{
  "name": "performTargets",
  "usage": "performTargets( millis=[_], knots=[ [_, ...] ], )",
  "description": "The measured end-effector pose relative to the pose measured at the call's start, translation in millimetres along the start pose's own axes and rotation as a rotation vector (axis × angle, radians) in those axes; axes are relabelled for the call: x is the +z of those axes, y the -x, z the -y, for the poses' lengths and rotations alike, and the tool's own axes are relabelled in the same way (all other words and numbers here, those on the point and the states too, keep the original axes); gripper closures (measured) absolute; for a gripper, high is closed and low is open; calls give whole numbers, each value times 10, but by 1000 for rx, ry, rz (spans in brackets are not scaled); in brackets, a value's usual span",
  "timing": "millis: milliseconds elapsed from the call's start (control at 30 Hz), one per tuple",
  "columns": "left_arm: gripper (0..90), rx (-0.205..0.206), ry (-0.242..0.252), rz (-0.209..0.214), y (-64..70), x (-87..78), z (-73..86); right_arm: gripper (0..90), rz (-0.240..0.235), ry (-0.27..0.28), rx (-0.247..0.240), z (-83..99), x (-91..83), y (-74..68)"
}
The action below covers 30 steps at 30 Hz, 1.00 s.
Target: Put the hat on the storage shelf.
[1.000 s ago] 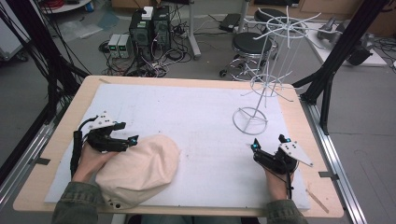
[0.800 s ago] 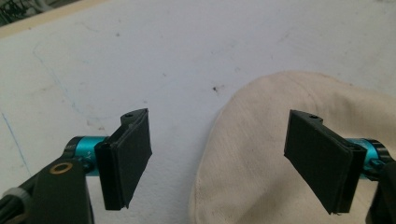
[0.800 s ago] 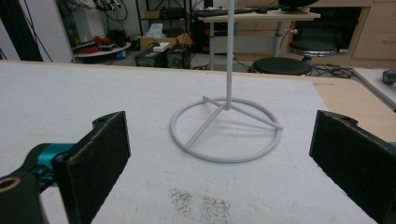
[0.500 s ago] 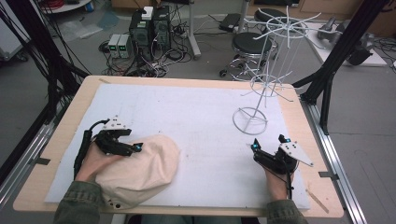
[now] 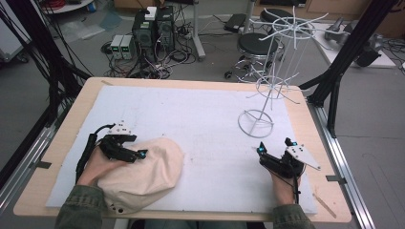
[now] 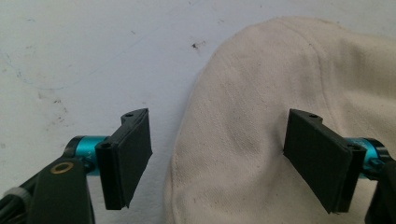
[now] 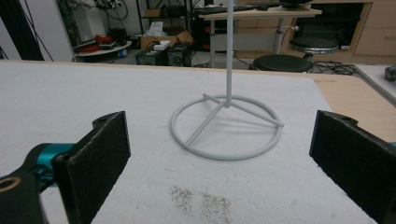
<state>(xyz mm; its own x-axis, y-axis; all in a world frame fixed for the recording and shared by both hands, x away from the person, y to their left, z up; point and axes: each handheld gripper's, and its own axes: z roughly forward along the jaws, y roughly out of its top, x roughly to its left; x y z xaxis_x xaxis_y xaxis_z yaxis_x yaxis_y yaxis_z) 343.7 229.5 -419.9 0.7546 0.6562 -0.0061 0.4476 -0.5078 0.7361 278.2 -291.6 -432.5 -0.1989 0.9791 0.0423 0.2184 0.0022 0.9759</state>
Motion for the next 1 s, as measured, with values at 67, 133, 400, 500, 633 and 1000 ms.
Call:
performTargets(
  millis=[67,133,400,500,633,1000],
  knots=[
    [230,8,-10,0,13,17,1,42,0,0,2,0,0,0],
    [226,12,-32,17,23,38,7,41,0,-1,8,0,-2,-1],
    [225,52,-118,26,65,120,35,41,-1,1,12,0,-3,10],
    [213,64,-144,15,79,173,49,41,0,1,12,0,-6,12],
    [203,72,-140,-4,100,171,51,41,3,4,13,-1,-6,18],
    [306,38,-106,28,84,161,85,41,7,4,19,-3,-16,20]
  ],
)
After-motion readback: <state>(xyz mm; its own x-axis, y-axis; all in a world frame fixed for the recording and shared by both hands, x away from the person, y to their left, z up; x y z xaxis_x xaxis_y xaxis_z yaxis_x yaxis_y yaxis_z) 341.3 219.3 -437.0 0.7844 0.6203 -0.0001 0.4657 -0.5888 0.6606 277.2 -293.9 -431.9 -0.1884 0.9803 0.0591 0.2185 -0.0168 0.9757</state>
